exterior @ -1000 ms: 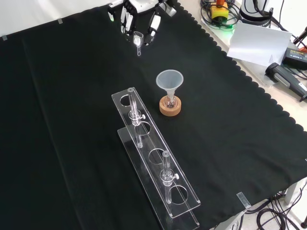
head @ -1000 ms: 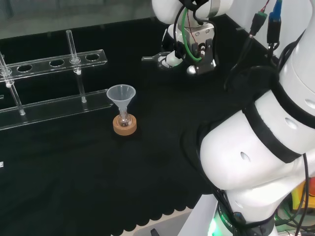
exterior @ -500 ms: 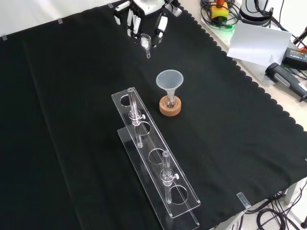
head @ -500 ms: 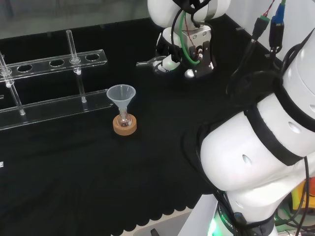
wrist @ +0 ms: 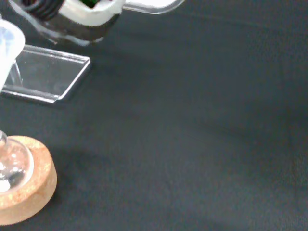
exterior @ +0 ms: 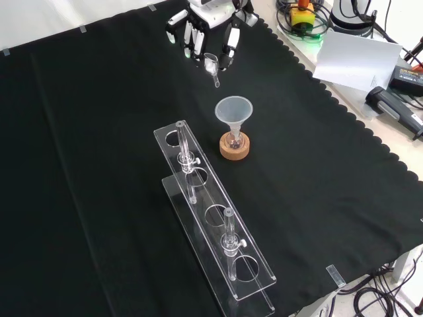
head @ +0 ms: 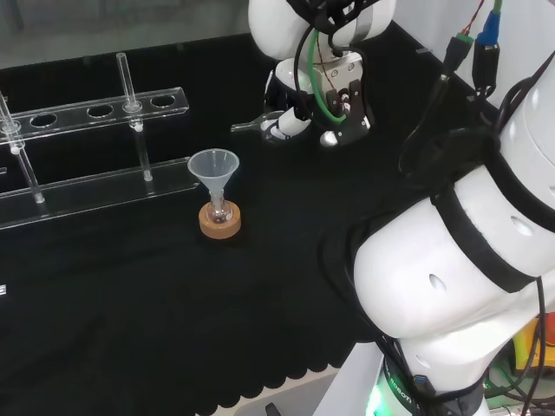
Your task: Pour all the NaCl from the weighing funnel into the round-bottom flask.
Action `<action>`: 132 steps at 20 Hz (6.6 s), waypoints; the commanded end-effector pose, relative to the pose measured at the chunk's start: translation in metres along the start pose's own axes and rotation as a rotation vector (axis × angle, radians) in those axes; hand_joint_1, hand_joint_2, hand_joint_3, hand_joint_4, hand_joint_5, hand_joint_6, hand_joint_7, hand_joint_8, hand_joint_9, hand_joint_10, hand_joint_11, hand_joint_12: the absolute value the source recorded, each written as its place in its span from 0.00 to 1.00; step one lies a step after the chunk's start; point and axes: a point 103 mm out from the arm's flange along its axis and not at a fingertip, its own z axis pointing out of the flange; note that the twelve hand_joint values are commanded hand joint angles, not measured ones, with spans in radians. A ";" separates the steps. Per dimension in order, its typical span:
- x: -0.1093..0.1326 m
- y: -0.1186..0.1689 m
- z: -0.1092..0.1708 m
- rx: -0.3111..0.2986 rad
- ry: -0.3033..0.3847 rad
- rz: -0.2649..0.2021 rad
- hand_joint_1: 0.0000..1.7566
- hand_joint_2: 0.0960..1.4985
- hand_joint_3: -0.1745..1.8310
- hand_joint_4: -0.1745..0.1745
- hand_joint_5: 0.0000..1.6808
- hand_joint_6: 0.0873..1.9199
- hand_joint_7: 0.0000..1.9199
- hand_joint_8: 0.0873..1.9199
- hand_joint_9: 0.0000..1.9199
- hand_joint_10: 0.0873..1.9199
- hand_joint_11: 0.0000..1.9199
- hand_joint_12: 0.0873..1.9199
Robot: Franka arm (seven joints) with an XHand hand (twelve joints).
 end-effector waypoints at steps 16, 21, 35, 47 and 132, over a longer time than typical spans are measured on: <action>0.015 0.013 -0.007 0.059 -0.099 -0.107 0.63 0.52 0.22 1.00 0.82 0.14 0.83 0.00 0.61 0.03 0.00 0.80; 0.019 0.014 -0.011 0.063 -0.129 -0.120 0.63 0.52 0.22 1.00 0.82 0.14 0.83 0.00 0.61 0.03 0.00 0.80; 0.023 0.019 -0.016 0.081 -0.198 -0.168 0.63 0.52 0.23 1.00 0.82 0.14 0.83 0.00 0.61 0.03 0.00 0.80; 0.015 0.022 -0.021 0.082 -0.252 -0.192 0.63 0.51 0.24 1.00 0.82 0.14 0.84 0.00 0.61 0.03 0.00 0.80; 0.060 0.053 -0.045 0.116 -0.643 -0.485 0.64 0.45 0.31 1.00 0.83 0.14 0.86 0.00 0.63 0.02 0.00 0.80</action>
